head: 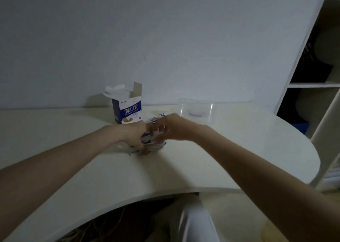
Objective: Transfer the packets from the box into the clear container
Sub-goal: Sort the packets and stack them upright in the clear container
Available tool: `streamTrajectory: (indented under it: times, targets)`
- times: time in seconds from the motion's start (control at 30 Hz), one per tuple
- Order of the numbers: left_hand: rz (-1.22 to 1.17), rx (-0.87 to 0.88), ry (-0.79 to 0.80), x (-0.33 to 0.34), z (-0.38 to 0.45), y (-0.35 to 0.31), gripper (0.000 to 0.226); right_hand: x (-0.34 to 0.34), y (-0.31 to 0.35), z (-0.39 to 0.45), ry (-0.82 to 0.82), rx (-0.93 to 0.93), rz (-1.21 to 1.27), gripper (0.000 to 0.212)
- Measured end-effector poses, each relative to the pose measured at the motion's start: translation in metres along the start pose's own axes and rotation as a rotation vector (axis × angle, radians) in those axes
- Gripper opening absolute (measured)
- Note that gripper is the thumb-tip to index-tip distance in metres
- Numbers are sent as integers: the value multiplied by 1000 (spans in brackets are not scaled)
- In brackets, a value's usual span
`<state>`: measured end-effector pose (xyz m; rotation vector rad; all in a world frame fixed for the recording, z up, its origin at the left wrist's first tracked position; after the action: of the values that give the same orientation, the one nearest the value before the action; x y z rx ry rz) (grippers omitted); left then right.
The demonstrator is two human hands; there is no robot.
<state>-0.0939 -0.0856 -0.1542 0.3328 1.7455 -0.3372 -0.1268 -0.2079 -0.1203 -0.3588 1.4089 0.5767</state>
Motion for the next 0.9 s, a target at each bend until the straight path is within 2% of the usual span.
streamTrajectory:
  times: [0.07, 0.2, 0.27, 0.37, 0.43, 0.47, 0.53, 0.63, 0.73, 0.8, 0.87, 0.9]
  targets:
    - [-59, 6, -86, -3, 0, -5, 58, 12, 5, -1, 24, 41, -46, 40]
    - [-56, -20, -242, -2, 5, -8, 37, 32, -7, 7, 46, 208, -30, 29]
    - [-72, -26, -269, -2, 11, -5, 32, 40, -14, 16, 25, 264, 35, 33]
    - [-137, -14, -245, -2, 24, 5, 27, 41, -20, 32, 50, 287, 156, 48]
    - [-184, 13, -199, -4, 35, 16, 22, 40, -23, 49, 89, 249, 104, 56]
    - [-203, 47, -144, -5, 40, 20, 24, 40, -24, 55, 113, 231, 51, 54]
    - [-301, 105, -41, -10, 46, 28, 26, 39, -29, 66, 136, 196, 62, 34]
    - [-461, 119, 4, -16, 48, 43, 24, 38, -39, 75, 174, 160, 98, 21]
    - [-466, 104, 27, -13, 52, 50, 16, 36, -50, 77, 164, 172, 149, 24]
    - [-452, 121, 32, -14, 54, 47, 18, 28, -58, 79, 110, 202, 196, 18]
    - [-432, 104, -12, -16, 57, 45, 19, 17, -65, 81, 36, 232, 218, 31]
    - [-407, 96, -49, -18, 58, 43, 28, 11, -68, 81, 11, 248, 222, 33]
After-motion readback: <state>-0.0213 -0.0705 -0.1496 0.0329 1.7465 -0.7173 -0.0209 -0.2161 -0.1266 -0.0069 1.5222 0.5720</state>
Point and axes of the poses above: each hand's wrist, its own z-axis towards the middle knuckle, its own x-axis out of the palm, y = z × x, the point moved 4 cm from there along z, towards the middle knuckle, and after that the axes turned 2 degrees about -z, right-handed, at the moved point
